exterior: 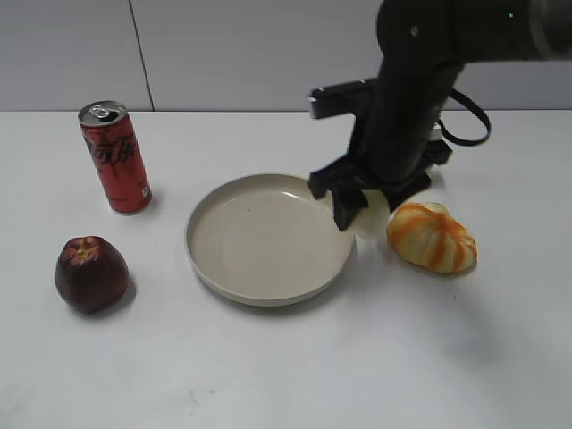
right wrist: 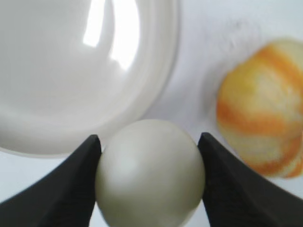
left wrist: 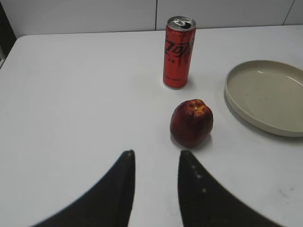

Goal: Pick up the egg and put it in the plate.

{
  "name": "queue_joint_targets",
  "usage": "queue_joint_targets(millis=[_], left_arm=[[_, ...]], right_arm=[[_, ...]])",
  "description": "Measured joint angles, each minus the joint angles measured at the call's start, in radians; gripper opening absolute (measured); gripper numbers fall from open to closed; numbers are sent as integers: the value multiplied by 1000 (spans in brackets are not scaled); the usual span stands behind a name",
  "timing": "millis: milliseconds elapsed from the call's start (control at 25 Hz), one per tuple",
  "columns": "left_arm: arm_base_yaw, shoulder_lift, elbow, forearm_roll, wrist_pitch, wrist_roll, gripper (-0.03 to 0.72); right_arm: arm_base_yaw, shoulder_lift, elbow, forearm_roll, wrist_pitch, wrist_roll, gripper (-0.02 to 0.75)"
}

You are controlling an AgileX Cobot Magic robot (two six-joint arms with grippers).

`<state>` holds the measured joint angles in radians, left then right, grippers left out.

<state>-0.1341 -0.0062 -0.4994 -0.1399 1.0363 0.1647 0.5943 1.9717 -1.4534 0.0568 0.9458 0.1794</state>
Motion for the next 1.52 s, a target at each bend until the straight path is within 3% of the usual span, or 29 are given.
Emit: queue_joint_targets(millis=[240,520,680,960,1240,1520], left_arm=[[0,0,0,0,0,0,230],[0,0,0,0,0,0,230],[0,0,0,0,0,0,230],[0,0,0,0,0,0,230],[0,0,0,0,0,0,230],[0,0,0,0,0,0,230]], right_arm=[[66,125,-217,12,41,-38,449],[73,267,-294,96,110,-79,456],[74,269,-325,131,111,-112,623],[57,267,-455,55,235,-119,638],[-90,215,-524,-57,260,-110,638],[-347,46,-421,-66,261,-109,633]])
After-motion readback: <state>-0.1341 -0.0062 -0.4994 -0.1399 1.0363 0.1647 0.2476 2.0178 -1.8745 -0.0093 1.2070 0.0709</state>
